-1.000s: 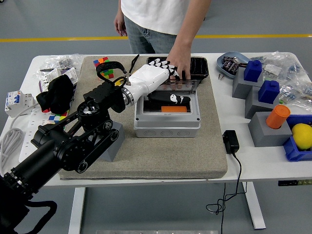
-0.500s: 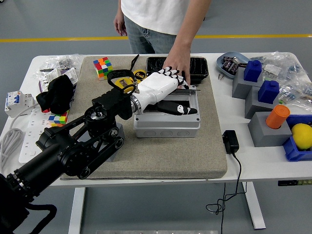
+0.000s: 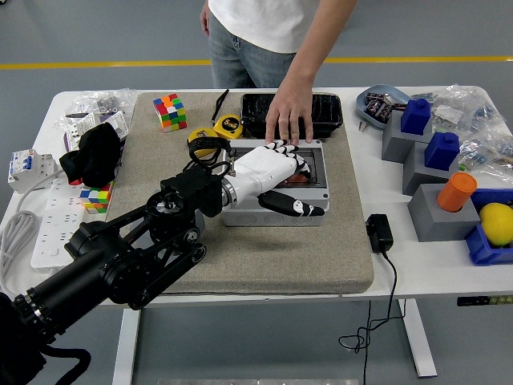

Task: Fetch the battery,place it into the box,close the lid of the box

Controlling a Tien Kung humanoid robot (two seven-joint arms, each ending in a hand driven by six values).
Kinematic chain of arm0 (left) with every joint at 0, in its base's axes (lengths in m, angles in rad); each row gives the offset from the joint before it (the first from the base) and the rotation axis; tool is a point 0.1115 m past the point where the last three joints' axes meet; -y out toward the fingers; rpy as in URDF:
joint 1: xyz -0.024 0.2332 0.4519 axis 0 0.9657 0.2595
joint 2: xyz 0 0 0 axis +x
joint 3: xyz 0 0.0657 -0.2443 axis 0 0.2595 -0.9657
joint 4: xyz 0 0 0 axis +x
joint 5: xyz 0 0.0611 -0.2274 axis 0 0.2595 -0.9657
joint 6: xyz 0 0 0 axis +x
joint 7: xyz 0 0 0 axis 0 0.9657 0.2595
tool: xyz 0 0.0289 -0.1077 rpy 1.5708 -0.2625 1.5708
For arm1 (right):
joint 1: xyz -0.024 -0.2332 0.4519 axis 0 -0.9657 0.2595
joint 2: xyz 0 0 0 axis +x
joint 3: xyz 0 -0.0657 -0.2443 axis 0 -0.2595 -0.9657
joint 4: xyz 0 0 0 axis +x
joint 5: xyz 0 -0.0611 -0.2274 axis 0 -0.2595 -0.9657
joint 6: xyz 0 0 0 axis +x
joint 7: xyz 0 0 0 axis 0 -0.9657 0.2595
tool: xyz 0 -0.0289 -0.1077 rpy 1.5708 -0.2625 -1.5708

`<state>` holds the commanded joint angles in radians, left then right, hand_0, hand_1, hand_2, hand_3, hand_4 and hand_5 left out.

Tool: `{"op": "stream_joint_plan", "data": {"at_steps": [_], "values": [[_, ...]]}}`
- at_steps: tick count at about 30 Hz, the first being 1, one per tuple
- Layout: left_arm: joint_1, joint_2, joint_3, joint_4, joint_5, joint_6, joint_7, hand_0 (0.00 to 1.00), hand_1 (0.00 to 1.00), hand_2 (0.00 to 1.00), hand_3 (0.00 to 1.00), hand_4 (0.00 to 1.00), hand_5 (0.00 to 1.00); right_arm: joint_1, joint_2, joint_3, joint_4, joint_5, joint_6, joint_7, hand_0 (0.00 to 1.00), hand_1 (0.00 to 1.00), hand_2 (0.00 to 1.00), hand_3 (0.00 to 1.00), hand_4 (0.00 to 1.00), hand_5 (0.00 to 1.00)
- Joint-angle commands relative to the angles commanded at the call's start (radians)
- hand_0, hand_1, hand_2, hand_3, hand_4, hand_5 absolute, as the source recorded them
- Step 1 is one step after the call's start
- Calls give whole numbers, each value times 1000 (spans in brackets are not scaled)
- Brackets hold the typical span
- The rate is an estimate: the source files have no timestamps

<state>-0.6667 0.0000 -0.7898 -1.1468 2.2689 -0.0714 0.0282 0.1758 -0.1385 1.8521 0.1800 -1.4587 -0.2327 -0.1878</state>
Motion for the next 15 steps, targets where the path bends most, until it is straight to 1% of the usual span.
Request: {"op": "stream_joint_plan", "data": {"at_steps": [1,3,4,5,7,9,10,11,13,15], "values": [[3,0,-13,-10,0,6,-3,998,998,877,732,998,998,0,0,0,0,0,0,0,892,880,846,829,998,998],[18,0,-57,-50,0,12,-10,998,998,877,732,998,998,0,1,1,0,1,0,0,892,880,846,829,998,998],[31,0,-87,-82,-29,2,-16,998,961,842,749,998,998,-1,1,2,0,-1,1,-1,891,879,846,830,998,998],[42,0,-115,-115,-63,-12,-24,998,961,842,749,998,998,-2,1,4,0,-3,1,-2,891,879,846,830,998,998],[60,0,-161,-174,-140,-50,-37,998,961,842,749,998,998,-4,2,6,0,-5,2,-3,891,879,846,830,998,998],[92,0,-219,-246,-224,-108,-51,998,961,842,749,998,998,-6,2,8,0,-9,3,-4,891,879,846,830,998,998],[107,0,-251,-285,-276,-139,-54,844,826,776,738,998,998,-7,3,9,0,-10,4,-4,891,879,846,830,998,998],[114,0,-267,-307,-309,-157,-54,844,826,776,738,998,998,-8,3,10,0,-10,4,-4,891,879,846,830,998,998],[140,0,-315,-339,-400,-216,-49,844,826,776,738,998,998,-9,5,7,0,-6,5,-2,891,879,846,830,998,998],[166,0,-364,-335,-478,-274,-46,844,826,776,738,998,998,-7,7,3,0,0,7,0,891,879,846,830,998,998]]}}
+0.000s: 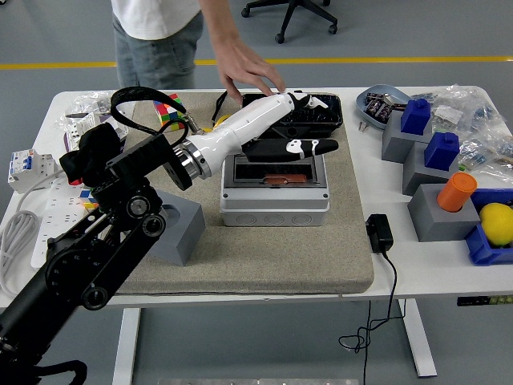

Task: Fetch the battery,place it into the box,close the lid of the box

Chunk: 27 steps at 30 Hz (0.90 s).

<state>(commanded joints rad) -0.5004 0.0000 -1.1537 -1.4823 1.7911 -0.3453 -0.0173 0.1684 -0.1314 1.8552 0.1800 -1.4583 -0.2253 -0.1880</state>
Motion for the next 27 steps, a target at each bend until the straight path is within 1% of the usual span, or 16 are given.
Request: {"op": "stream_joint_plan", "data": {"at_steps": [1,2,4,6,7,8,10,12,13,15,18,19,23,24,25,27], "values": [[7,0,-17,3,-39,-17,1,816,801,766,740,998,998,0,1,-1,0,1,0,0,889,877,844,829,998,998],[22,0,-45,10,-85,-36,0,816,801,766,740,998,998,1,2,-3,0,4,1,2,889,877,844,829,998,998],[46,0,-92,19,-169,-52,-7,816,801,766,740,998,998,2,4,-6,0,6,2,3,889,877,844,829,998,998],[82,1,-162,27,-254,-42,-26,816,801,766,740,998,998,2,5,-10,0,9,2,4,889,877,844,829,998,998],[96,4,-193,30,-292,-31,-36,825,855,817,778,998,997,3,5,-11,0,10,1,5,889,875,844,829,998,998],[106,7,-220,33,-338,-20,-44,825,855,817,778,998,997,3,5,-12,0,11,1,5,889,875,844,829,998,998],[143,18,-286,39,-423,35,-82,825,855,817,778,998,997,2,4,-12,0,12,0,5,889,875,844,829,998,998],[176,25,-348,38,-500,76,-103,825,855,817,778,998,997,-1,5,-9,0,10,0,5,889,875,844,829,998,998],[189,28,-377,37,-546,90,-108,872,933,913,884,998,991,-2,5,-8,0,9,0,5,888,877,845,829,998,998],[221,39,-436,36,-630,121,-114,872,933,913,884,998,991,-8,6,4,0,0,1,6,888,877,845,829,998,998],[260,70,-504,48,-760,199,-112,872,933,913,884,998,991,-19,9,10,0,-1,5,14,888,877,845,829,998,998],[268,78,-514,55,-742,226,-111,923,989,970,948,998,993,-21,10,13,0,-3,6,15,889,877,845,829,998,998],[303,105,-552,98,-592,327,-105,923,989,970,948,998,993,-30,15,30,0,-13,8,21,889,877,845,829,998,998],[312,105,-570,111,-547,349,-102,923,989,970,948,998,993,-30,16,35,0,-15,7,23,889,877,845,829,998,998],[316,104,-579,117,-508,361,-100,984,998,990,960,998,998,-30,17,37,0,-16,7,24,887,878,843,829,998,998],[324,97,-603,130,-423,388,-94,984,998,990,960,998,998,-30,20,46,0,-21,5,27,887,878,843,829,998,998]]}}
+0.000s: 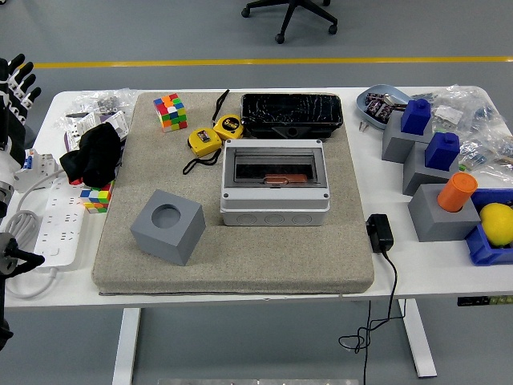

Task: Fetch the battery,place it into the box,close the lid of the box

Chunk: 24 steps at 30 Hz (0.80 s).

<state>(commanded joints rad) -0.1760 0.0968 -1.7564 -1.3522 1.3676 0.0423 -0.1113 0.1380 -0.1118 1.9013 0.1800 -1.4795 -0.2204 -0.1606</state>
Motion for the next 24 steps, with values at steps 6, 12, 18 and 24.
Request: {"op": "stream_joint_plan", "data": {"at_steps": [6,12,18,24], "values": [[18,-29,-57,32,254,22,21,998,998,998,998,998,998,-2,8,15,0,-8,-3,7,888,878,843,831,998,998],[41,-54,-70,50,493,11,9,998,998,998,998,998,998,-8,12,38,0,-25,-4,8,887,879,843,833,998,998],[48,-55,-38,67,463,-41,11,998,998,998,998,998,998,-9,13,35,0,-18,-5,14,887,878,843,832,998,998],[48,-57,-24,62,436,-46,20,998,998,998,998,998,998,-10,15,34,0,-18,-3,15,888,879,843,831,998,998]]}}
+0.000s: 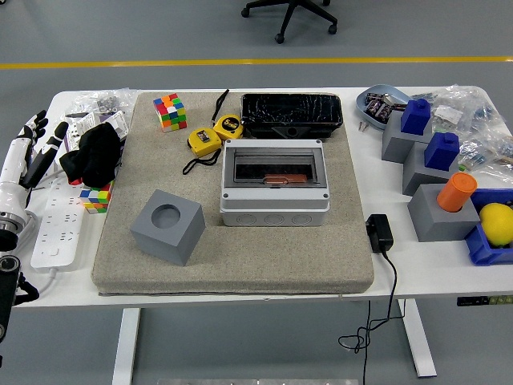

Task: Fetch the battery,place it into the box,close the lid of the box

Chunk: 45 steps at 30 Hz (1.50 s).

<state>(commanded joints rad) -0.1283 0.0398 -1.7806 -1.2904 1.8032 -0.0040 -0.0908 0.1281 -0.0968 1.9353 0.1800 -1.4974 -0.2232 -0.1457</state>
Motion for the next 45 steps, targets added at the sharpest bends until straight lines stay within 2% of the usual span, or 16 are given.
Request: {"op": "stream_joint_plan", "data": {"at_steps": [18,25,45], "values": [[9,-2,14,-12,28,11,11,998,998,998,998,998,998,1,-2,2,0,-7,1,-4,888,879,843,825,998,998],[8,-4,18,-16,26,27,-12,998,998,998,998,998,998,-2,-3,8,0,-14,1,-8,888,879,843,826,998,998],[4,-11,20,-16,23,40,-10,998,998,998,998,998,998,5,0,11,0,-9,1,-4,888,879,843,823,998,998]]}}
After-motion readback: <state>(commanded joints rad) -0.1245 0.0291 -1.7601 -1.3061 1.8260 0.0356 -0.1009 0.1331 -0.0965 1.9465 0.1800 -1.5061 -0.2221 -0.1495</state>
